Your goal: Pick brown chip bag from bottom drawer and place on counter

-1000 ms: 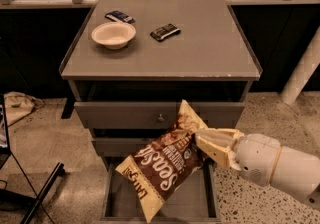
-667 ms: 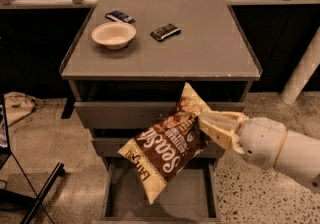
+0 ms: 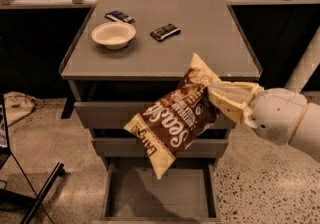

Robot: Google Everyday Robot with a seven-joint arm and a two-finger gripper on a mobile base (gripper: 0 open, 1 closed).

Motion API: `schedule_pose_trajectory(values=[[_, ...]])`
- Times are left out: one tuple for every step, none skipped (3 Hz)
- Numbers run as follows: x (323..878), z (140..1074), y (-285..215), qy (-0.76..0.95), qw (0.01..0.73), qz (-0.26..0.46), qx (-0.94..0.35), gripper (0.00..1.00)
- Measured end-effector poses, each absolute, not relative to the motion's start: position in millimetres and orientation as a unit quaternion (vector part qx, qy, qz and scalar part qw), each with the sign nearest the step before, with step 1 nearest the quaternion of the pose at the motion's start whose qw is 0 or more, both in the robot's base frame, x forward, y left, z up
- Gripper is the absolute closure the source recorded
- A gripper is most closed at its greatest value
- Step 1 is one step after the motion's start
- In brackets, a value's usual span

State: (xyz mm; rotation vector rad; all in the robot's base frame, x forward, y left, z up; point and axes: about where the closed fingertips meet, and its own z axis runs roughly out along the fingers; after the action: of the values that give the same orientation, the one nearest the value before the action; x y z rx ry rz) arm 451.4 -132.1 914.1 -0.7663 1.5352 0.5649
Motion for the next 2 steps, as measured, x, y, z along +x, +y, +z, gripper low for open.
schedule_pose_trajectory(values=[[460.9, 944.0, -138.5, 0.656, 0.644, 0.224, -0.325, 1.00], [472.5, 957.4, -134.4, 0.638, 0.671, 0.224, -0.305, 1.00]])
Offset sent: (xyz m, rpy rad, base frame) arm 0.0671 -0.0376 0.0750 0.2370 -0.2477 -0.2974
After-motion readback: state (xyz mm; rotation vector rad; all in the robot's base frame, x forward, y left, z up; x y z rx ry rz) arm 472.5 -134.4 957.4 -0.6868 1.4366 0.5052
